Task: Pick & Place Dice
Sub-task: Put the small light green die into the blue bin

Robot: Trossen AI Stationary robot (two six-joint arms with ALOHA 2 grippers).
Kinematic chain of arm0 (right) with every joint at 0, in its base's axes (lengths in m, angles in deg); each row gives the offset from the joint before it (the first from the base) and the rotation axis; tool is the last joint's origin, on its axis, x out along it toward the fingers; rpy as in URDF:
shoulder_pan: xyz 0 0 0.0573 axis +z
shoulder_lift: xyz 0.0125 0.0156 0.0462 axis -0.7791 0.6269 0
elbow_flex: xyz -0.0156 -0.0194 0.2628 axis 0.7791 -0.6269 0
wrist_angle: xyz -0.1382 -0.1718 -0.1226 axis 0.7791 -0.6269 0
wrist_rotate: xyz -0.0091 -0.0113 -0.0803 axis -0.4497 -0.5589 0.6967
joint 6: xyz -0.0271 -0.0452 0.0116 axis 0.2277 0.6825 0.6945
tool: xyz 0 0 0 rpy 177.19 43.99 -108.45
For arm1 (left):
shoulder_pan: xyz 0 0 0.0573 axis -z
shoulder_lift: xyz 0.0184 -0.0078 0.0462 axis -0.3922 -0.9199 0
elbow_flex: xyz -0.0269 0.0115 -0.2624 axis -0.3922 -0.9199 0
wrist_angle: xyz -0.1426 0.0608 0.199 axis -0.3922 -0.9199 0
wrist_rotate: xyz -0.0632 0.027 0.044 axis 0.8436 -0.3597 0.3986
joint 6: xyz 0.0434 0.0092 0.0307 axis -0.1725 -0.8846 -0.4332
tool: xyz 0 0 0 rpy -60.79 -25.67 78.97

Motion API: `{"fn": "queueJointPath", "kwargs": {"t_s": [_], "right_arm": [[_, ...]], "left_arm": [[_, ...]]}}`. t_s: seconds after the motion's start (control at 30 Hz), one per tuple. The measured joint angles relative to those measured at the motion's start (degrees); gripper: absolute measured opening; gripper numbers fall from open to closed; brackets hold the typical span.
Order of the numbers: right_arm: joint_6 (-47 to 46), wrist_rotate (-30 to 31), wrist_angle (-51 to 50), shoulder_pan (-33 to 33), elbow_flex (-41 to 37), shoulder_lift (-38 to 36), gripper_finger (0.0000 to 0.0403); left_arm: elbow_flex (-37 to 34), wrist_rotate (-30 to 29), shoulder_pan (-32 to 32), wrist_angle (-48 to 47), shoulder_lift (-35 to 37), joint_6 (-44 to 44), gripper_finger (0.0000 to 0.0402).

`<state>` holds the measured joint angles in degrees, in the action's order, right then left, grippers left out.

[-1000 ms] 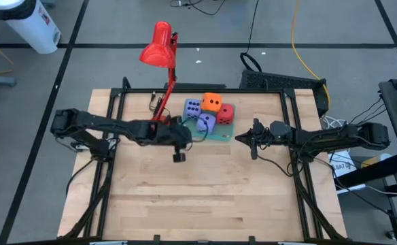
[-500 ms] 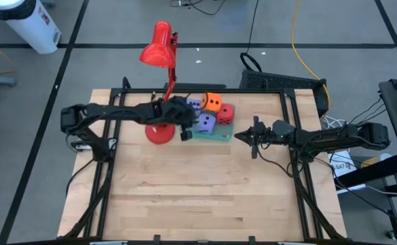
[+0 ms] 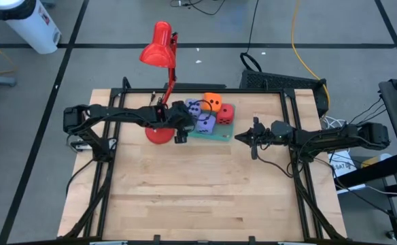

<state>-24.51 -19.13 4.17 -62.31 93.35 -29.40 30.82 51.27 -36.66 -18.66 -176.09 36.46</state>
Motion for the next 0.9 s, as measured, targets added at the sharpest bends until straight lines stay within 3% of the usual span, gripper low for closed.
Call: {"fn": "queueJointPath", "kwargs": {"t_s": [0.13,0.33,0.47,0.6,0.73,0.9], "right_arm": [[0.87,0.03,1.07,0.0,0.02,-0.02,0.0009],[4.06,0.0,4.38,0.0,0.02,0.35,0.0008],[6.29,-0.35,4.89,-0.43,2.65,2.44,0.0003],[10.3,-0.32,-0.71,-0.46,9.31,8.53,0.0001],[15.4,3.79,0.39,-1.22,14.64,16.16,0.0001],[15.96,1.3,1.08,-3.53,23.05,25.2,0.0]], "left_arm": [[0.0,-2.54,0.2,0.07,0.0,-1.39,0.0334],[0.0,-1.46,-0.03,4.11,-0.02,0.25,0.0339],[0.0,3.19,-0.16,8.33,0.0,0.0,0.034],[0.0,7.7,-1.03,8.98,-0.02,-0.24,0.034],[0.0,7.66,-1.79,8.92,0.0,-0.42,0.034],[0.0,7.51,-2.93,8.96,-0.01,-0.41,0.034]]}}
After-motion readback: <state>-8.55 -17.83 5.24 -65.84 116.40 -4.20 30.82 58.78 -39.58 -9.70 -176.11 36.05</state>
